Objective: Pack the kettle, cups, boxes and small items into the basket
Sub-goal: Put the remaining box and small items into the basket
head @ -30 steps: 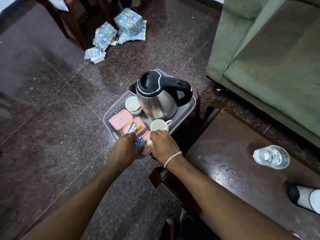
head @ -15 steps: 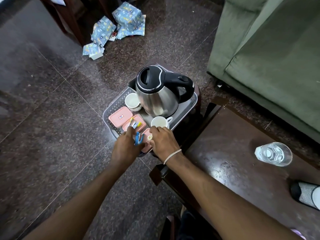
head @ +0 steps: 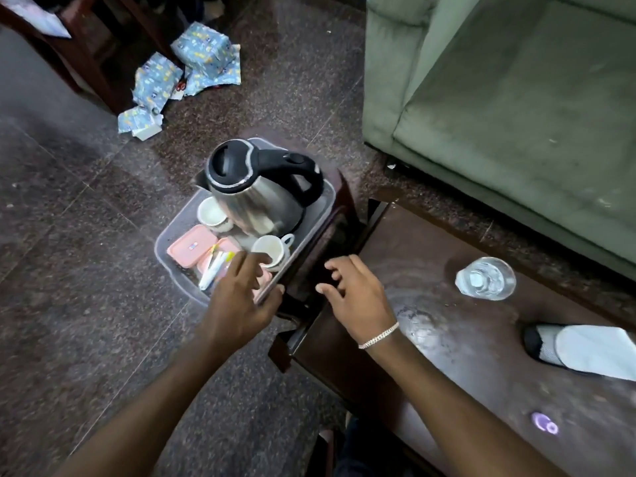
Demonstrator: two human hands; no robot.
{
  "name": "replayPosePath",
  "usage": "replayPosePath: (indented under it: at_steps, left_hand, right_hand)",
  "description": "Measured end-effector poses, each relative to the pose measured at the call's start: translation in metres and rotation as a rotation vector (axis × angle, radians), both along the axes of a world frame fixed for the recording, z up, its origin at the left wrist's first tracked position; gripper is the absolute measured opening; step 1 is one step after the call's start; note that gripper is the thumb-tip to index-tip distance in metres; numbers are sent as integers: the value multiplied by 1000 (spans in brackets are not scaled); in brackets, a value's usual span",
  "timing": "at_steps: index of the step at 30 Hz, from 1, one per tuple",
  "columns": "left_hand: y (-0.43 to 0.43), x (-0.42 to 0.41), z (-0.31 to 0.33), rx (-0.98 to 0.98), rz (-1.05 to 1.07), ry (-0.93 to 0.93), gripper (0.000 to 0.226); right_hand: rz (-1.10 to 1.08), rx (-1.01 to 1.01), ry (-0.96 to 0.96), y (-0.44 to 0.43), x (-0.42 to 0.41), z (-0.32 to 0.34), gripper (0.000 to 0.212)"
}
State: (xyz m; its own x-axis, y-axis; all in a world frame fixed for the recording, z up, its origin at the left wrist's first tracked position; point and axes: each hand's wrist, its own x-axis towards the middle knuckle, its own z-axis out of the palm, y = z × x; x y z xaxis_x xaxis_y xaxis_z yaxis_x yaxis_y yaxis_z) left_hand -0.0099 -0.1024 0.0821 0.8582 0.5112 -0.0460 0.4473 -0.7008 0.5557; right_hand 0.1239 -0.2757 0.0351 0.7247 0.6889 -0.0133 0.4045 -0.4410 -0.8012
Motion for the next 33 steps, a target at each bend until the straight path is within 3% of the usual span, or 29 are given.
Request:
replayPosePath:
  at_steps: [9, 20, 28, 33]
  left_hand:
    - [-129, 74, -48, -254, -425, 86, 57]
    - [-324, 129, -114, -340, -706, 357, 54]
    - [-380, 127, -138, -366, -714, 447, 52]
    - [-392, 125, -144, -367, -704, 447, 51]
  right_hand:
    - [-360, -156, 106, -189, 20, -15, 31]
    - [-661, -434, 273, -381, 5, -70, 34]
    - [-629, -528, 317, -411, 0, -106, 34]
    - [-502, -594, 286, -407, 7, -104, 7]
